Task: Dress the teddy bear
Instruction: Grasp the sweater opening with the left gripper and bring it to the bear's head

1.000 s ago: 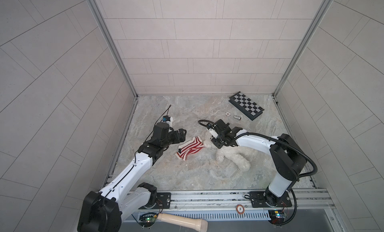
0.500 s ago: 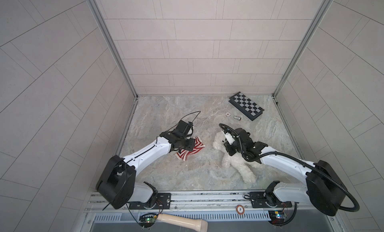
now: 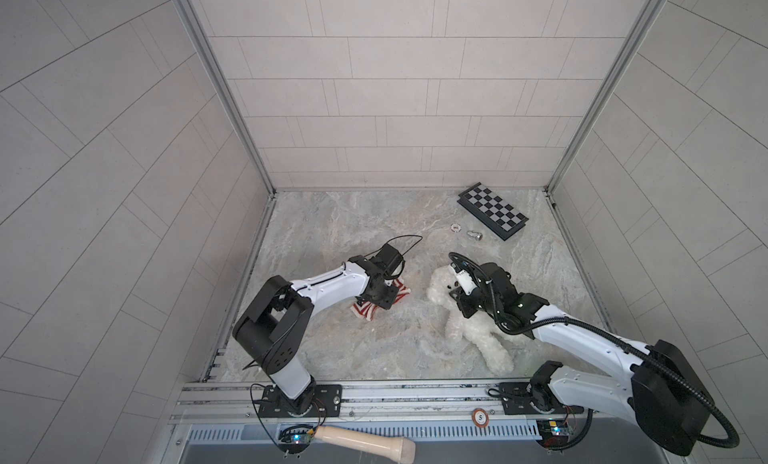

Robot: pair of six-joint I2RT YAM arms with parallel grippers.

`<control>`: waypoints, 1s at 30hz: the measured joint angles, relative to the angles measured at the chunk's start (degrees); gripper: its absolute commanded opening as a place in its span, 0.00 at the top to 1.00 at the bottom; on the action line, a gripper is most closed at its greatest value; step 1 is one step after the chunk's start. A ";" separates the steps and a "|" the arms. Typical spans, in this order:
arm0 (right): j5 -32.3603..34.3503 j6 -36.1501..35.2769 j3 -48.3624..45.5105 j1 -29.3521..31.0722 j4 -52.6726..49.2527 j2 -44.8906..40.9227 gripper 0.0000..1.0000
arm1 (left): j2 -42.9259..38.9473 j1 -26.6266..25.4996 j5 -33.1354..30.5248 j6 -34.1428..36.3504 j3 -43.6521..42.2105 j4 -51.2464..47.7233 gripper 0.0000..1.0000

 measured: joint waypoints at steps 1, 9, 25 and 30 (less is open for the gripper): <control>-0.15 0.00 -0.13 0.00 0.11 -0.24 1.00 | 0.20 0.00 -0.46 -0.09 0.00 -0.26 0.72; -1.03 -0.02 -0.42 0.00 1.33 -0.87 1.00 | 0.50 0.02 -2.67 -0.07 0.00 -0.70 0.91; -8.59 5.09 -0.52 8.87 9.03 1.07 1.00 | -16.15 -0.90 1.29 -11.34 -7.21 7.54 1.00; -8.70 5.66 -0.09 11.50 11.61 7.21 1.00 | -17.90 -2.16 2.47 -13.77 -9.05 9.97 1.00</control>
